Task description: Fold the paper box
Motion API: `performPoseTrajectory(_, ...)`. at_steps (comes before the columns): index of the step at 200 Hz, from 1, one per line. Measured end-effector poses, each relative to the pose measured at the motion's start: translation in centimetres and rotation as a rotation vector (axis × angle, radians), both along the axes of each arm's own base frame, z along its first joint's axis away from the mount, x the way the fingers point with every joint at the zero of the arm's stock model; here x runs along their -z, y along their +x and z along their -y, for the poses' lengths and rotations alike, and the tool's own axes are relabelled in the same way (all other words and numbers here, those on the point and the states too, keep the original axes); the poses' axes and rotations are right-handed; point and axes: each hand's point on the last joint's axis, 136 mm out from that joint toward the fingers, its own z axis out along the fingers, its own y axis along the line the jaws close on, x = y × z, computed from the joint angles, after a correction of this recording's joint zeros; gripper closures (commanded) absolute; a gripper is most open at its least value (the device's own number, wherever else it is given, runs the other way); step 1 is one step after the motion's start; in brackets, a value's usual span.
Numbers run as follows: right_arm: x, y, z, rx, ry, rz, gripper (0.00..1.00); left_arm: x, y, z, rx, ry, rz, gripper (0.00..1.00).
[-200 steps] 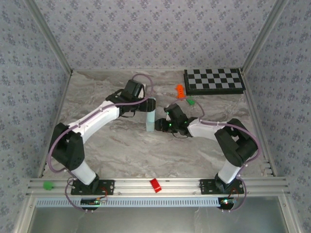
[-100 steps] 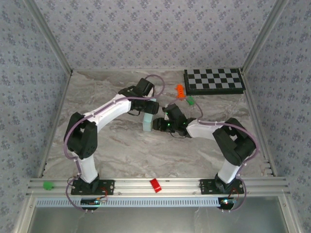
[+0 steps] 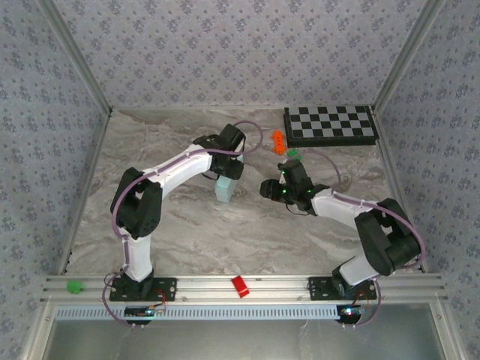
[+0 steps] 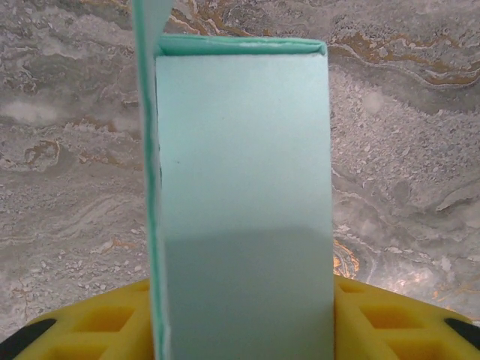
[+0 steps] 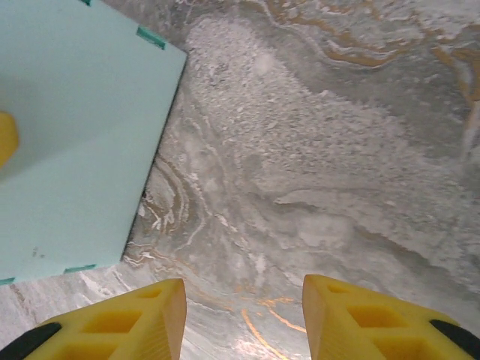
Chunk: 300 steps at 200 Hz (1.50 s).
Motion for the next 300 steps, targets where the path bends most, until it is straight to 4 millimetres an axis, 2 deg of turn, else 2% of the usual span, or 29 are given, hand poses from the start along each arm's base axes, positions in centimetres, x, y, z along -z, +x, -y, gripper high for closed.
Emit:
performPoseTrajectory(46, 0.1, 0.1, 1.6, 0.032, -0.012, -0.011, 0.54, 0.0, -0.1, 0.2, 0.115, 0.037, 0.016, 0.53)
performPoseTrajectory(147, -0.2, 0.2, 4.0, 0.090, -0.012, -0.009, 0.54, 0.1, -2.6, 2.9, 0.648, 0.021, -0.010, 0.54)
performPoseTrajectory(191, -0.1, -0.1, 4.5, 0.100, -0.014, -0.013, 0.53, 0.2, -3.4, 3.2, 0.842, 0.058, -0.007, 0.53)
performPoseTrajectory(250, 0.1, -0.5, 5.1, 0.110, -0.018, -0.020, 0.53, 0.4, -4.1, 2.9, 1.019, 0.106, -0.002, 0.46)
performPoseTrajectory(300, -0.2, -0.9, 5.6, 0.121, -0.019, -0.009, 0.52, 0.2, -3.9, 3.1, 1.069, 0.121, 0.003, 0.42)
